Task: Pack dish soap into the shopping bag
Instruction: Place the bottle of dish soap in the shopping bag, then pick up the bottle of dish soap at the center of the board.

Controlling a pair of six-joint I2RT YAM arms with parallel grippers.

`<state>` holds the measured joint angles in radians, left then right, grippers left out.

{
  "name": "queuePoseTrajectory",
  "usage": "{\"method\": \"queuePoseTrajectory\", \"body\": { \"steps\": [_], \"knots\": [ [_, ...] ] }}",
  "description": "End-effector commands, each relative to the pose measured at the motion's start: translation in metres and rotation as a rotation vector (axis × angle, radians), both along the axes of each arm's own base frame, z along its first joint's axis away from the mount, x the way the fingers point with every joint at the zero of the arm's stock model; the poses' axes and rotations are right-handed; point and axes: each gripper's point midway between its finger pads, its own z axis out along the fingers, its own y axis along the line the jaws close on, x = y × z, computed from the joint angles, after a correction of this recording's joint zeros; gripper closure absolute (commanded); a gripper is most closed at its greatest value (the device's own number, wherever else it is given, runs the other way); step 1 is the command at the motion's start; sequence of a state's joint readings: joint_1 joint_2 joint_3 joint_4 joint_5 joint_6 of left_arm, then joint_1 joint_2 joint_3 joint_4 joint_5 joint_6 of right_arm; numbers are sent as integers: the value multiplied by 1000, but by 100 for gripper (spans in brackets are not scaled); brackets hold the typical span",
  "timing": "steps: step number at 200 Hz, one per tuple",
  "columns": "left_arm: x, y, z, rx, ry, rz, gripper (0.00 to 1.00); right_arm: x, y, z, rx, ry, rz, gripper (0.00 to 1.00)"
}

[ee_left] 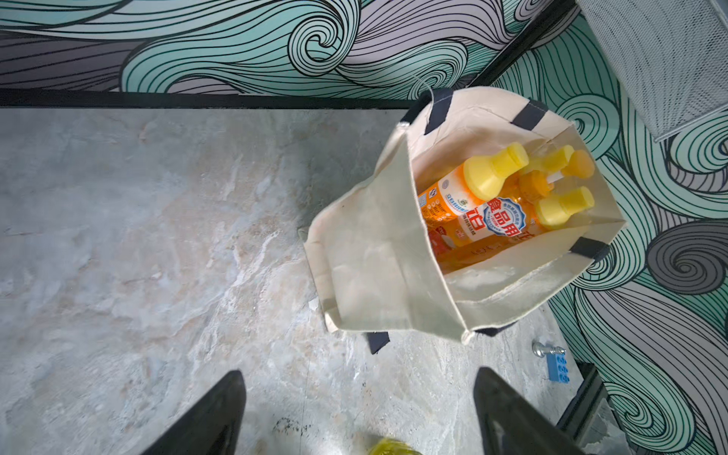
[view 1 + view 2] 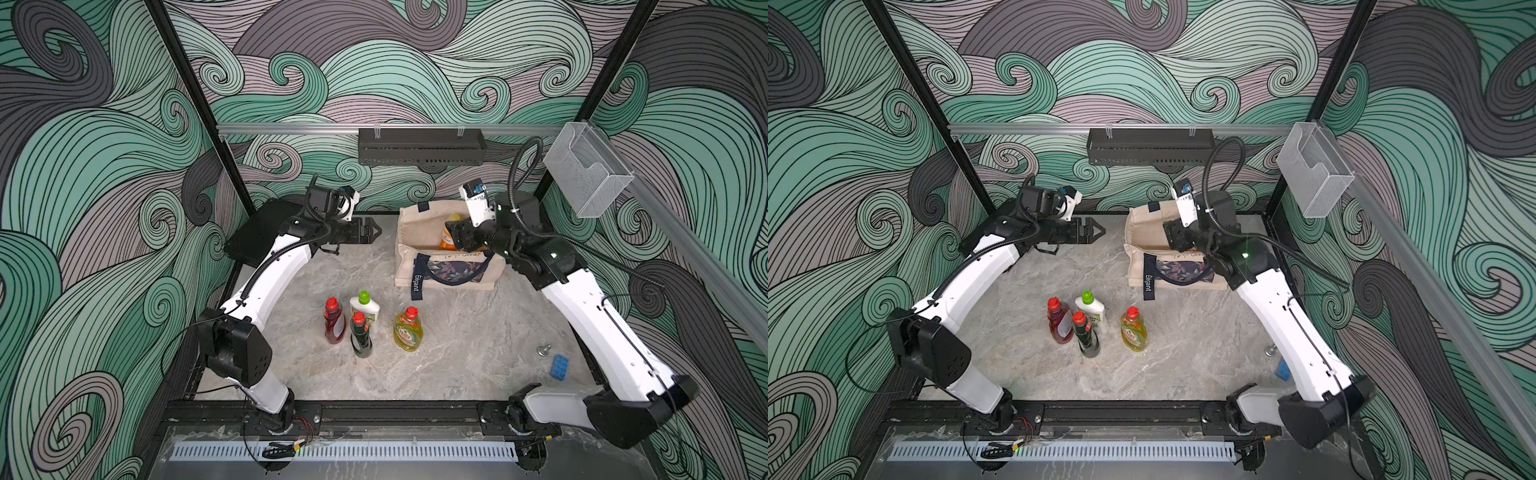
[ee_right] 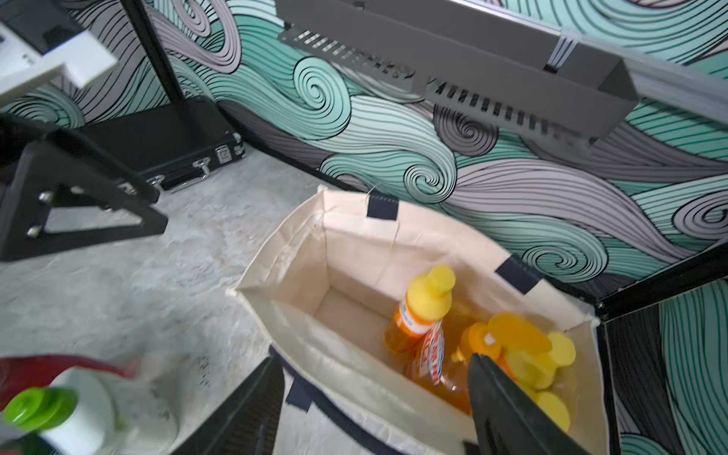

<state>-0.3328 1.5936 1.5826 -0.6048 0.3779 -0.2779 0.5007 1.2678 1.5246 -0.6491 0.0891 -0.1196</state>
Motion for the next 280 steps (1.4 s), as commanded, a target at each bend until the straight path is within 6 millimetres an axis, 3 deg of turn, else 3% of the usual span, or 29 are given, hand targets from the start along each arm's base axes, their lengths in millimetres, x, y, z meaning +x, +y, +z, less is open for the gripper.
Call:
{"method": "queuePoseTrajectory", "body": {
  "steps": [1,38,75,103,122,202,280],
  "knots": [
    [-10,8,29,-27,-84,-11,8,-43,10,-22,21,87,76,22],
    [-11,23,13,-86,-39,-2,6,-116,35,-44,65,177,275,20],
    [-13,21,11,-108,-24,-28,5,-155,44,-74,-15,278,369,20],
    [-16,22,15,-109,-39,-32,5,-176,58,-114,-143,379,430,19],
    [-14,26,21,-102,-51,-24,4,-177,61,-133,-211,426,426,17],
    [-18,37,17,-87,-54,12,3,-152,88,-162,-274,530,340,19],
    [-16,36,9,-93,-34,8,3,-144,113,-170,-275,562,384,31]
  ]
}}
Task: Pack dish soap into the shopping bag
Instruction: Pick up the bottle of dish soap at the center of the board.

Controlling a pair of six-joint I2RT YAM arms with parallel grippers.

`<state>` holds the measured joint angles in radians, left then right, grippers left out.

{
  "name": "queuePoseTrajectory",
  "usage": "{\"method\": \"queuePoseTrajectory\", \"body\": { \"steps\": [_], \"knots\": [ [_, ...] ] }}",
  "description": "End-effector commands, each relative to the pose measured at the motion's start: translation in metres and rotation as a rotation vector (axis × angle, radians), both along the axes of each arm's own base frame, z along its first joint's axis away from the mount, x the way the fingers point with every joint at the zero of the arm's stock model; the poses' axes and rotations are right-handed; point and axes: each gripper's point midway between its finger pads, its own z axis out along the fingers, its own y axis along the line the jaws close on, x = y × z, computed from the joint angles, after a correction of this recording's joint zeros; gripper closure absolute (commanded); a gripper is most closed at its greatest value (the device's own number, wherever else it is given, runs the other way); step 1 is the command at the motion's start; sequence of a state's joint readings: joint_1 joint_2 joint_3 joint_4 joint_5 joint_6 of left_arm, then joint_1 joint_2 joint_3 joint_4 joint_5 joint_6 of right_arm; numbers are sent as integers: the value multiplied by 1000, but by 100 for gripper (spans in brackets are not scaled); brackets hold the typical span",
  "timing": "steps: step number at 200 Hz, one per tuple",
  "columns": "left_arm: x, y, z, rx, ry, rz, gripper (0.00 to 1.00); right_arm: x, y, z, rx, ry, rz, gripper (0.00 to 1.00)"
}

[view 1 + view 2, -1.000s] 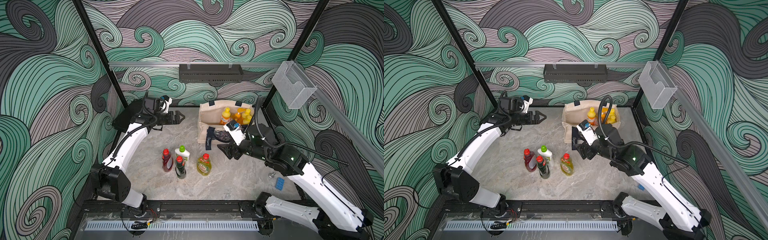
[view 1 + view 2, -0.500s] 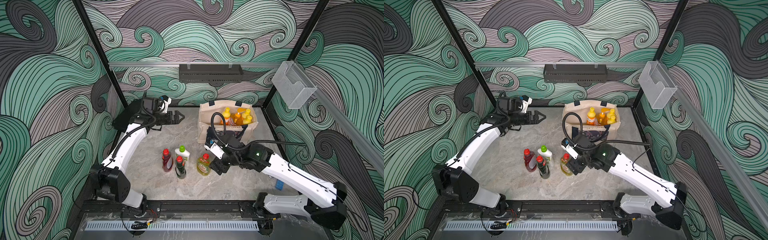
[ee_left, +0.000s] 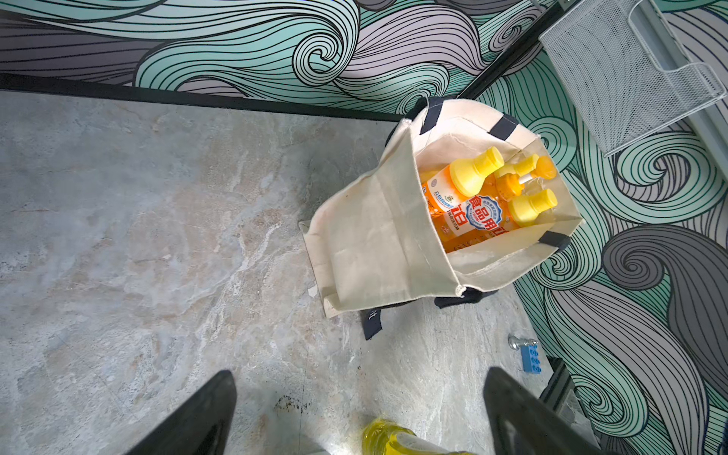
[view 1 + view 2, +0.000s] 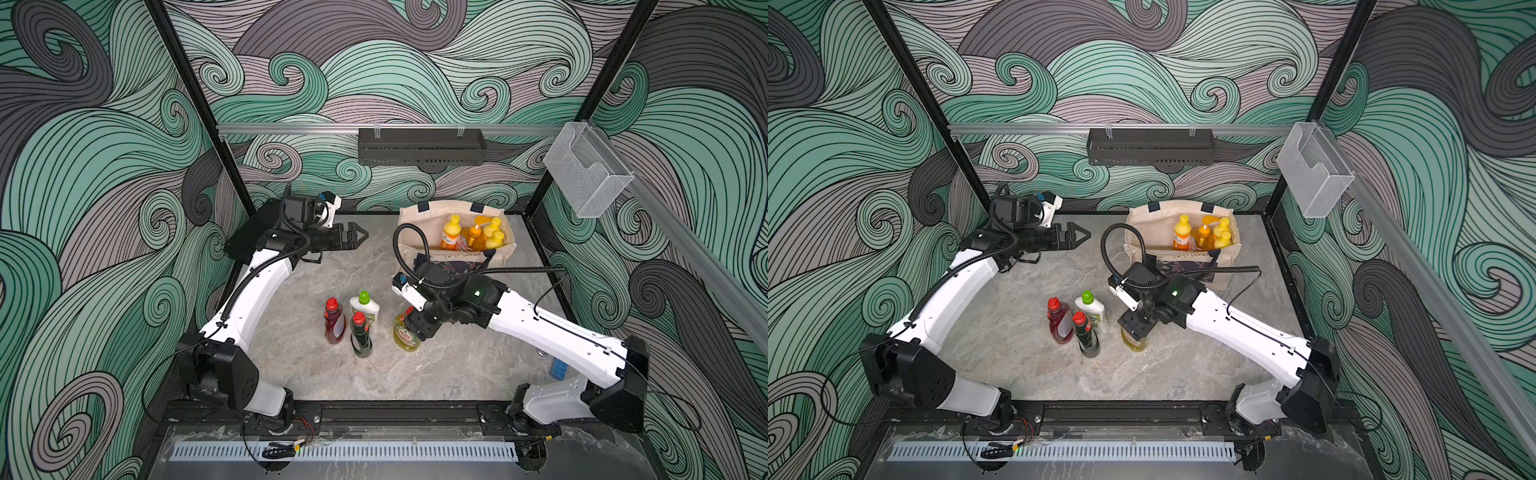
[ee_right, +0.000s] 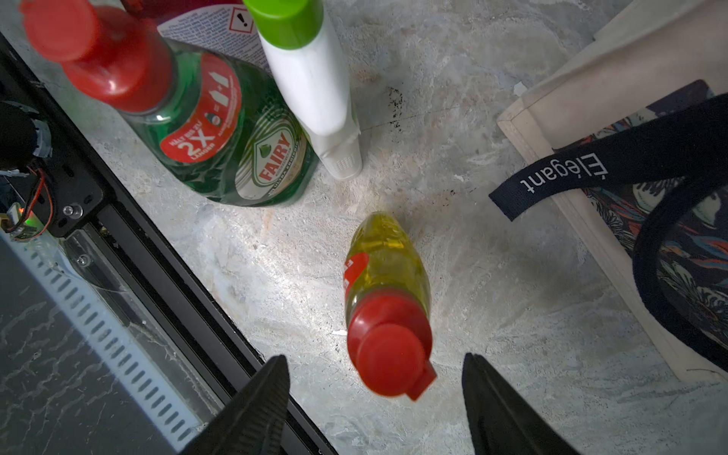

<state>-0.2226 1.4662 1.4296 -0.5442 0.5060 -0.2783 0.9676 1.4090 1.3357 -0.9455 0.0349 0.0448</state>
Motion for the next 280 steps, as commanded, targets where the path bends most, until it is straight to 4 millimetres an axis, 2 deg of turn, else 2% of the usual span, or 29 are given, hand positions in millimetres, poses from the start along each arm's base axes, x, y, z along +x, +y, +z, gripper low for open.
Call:
{"method": "queuePoseTrajectory", "body": {
  "steps": [1,91,120,150,191,201,280],
  "knots": [
    [2,2,4,-5,-21,-2,3,2,9,7,25,3,6,31],
    [4,0,1,-14,-12,-9,3,6,6,1,6,19,-14,56],
    [5,-1,-1,-18,-5,-14,3,6,7,0,7,23,-9,68],
    [6,-1,-1,-19,-5,-14,3,7,7,-2,-3,26,-8,73],
    [7,-2,-3,-21,1,-15,3,9,6,0,-9,12,-11,88],
    [7,-3,-4,-22,2,-18,3,9,5,2,-10,7,-12,100],
    [7,-4,-1,-35,-3,-23,3,14,-7,13,-13,-55,-32,100]
  ]
}}
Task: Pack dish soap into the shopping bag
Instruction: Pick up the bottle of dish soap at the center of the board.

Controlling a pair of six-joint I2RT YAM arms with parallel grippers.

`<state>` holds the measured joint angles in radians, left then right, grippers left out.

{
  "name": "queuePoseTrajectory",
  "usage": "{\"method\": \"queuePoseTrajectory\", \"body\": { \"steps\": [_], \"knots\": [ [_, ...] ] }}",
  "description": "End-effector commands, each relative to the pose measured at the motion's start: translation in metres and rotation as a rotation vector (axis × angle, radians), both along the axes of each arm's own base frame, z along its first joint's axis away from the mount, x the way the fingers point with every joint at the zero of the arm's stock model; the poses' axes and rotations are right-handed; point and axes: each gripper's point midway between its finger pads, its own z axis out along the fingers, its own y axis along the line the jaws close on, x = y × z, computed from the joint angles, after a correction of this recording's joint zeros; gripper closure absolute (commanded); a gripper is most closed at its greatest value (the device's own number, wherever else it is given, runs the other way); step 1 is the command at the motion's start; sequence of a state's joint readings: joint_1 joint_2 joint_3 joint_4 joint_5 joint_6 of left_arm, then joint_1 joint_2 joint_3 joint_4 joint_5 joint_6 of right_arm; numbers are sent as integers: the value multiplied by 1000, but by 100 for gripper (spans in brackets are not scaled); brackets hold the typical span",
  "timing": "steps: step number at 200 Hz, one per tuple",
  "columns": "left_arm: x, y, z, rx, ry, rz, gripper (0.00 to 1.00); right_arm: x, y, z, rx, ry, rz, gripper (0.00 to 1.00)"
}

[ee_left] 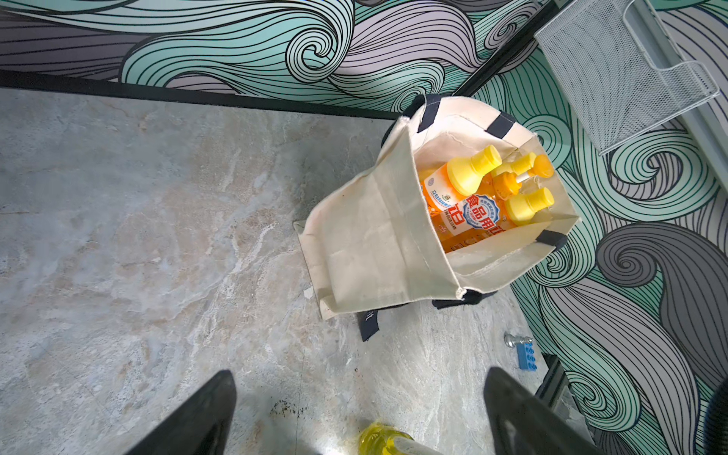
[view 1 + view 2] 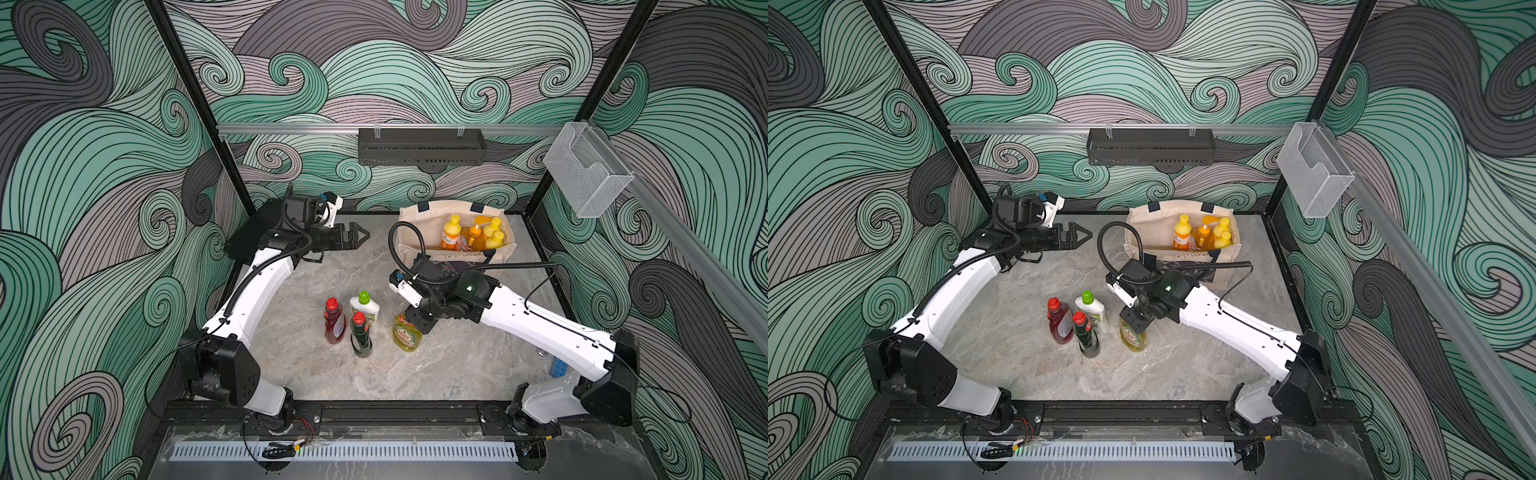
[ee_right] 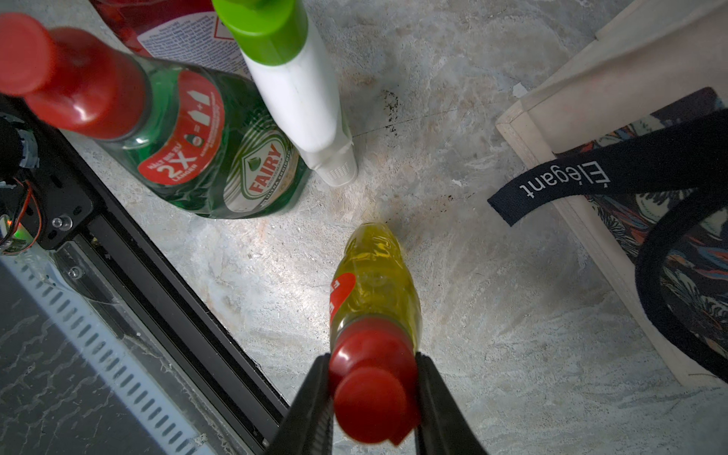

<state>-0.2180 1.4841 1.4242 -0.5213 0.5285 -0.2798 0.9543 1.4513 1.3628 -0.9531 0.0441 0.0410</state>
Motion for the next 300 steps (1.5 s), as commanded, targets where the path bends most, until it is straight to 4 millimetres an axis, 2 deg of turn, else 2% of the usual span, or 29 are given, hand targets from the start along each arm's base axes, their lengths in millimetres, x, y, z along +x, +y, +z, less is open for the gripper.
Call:
{"method": "queuePoseTrajectory", "body": {
  "steps": [1,63,139,189,232,300],
  "knots": [
    [3,-2,3,-20,-6,-11,3,6,-9,18,11,-60,-19,100],
    [0,-10,4,-38,-2,-47,3,16,-16,29,26,-73,-43,100],
    [-5,-27,9,-41,-11,-97,3,28,-32,60,22,-96,-56,100],
    [-7,-41,8,-40,-8,-131,3,39,-42,91,37,-143,-81,100],
    [-7,-63,21,-58,-46,-156,2,54,-49,117,59,-182,-107,100],
    [8,-87,7,-19,-9,-176,2,79,-46,160,128,-241,-142,100]
  ]
}}
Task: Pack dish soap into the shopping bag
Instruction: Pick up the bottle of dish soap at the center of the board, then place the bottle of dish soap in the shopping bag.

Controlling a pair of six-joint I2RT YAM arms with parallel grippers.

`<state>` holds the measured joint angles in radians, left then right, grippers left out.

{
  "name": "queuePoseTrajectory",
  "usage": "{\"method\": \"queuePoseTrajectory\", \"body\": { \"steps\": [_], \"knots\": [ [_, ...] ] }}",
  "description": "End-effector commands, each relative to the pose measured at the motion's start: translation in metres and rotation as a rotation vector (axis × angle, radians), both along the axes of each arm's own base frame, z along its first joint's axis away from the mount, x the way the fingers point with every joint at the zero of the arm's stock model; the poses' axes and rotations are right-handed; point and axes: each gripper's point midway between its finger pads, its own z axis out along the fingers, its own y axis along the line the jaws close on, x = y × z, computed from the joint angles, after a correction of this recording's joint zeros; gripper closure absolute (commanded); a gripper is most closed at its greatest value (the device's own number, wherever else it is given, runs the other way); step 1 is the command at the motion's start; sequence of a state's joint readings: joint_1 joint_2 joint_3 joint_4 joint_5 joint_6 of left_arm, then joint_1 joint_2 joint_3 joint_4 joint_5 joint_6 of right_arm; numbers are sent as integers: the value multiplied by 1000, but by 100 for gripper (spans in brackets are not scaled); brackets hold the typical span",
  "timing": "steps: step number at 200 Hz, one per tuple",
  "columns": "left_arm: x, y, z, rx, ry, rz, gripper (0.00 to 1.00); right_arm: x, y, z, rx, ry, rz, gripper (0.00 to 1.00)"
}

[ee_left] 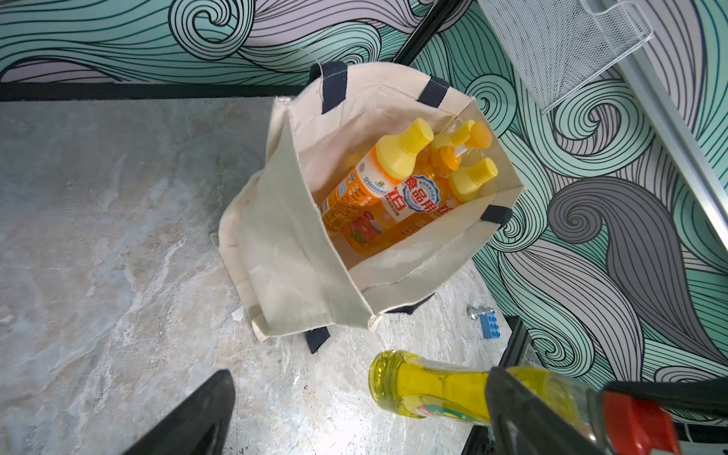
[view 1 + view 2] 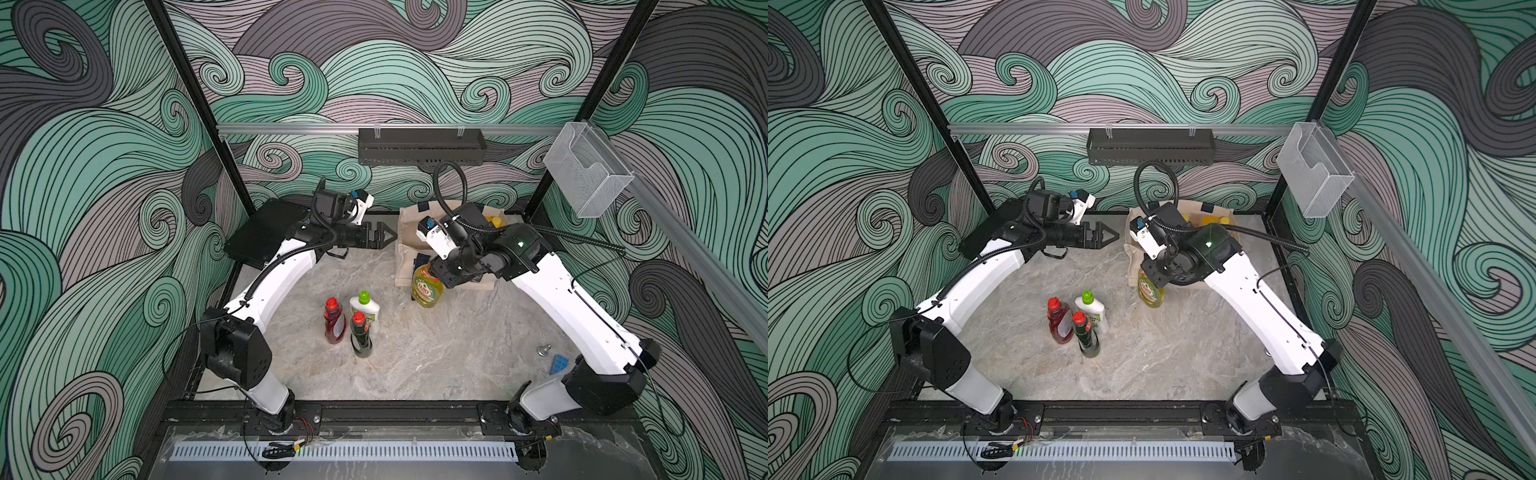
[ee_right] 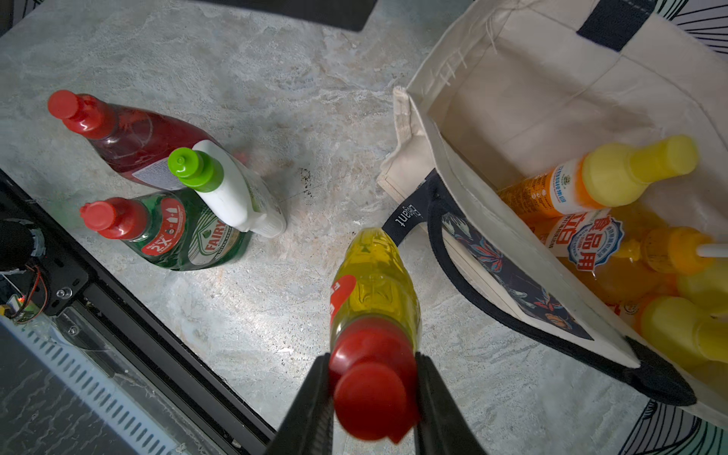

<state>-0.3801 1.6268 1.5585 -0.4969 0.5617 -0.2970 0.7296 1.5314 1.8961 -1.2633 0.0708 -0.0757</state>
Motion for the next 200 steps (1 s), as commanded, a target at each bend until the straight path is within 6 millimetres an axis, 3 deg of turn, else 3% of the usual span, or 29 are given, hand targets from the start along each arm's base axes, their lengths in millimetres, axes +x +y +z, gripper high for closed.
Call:
{"method": "queuePoseTrajectory", "body": {
  "steps": [1,80,137,200],
  "knots": [
    [8,-8,4,13,-12,4,2,12,4,36,76,-96,-2,100],
    [34,-15,-9,61,-32,39,5,27,6,66,102,-136,-11,100],
    [46,-29,-24,59,3,15,26,28,1,86,114,-166,-14,100],
    [52,-39,-33,63,16,-4,41,32,-9,99,132,-192,-43,100]
  ]
}}
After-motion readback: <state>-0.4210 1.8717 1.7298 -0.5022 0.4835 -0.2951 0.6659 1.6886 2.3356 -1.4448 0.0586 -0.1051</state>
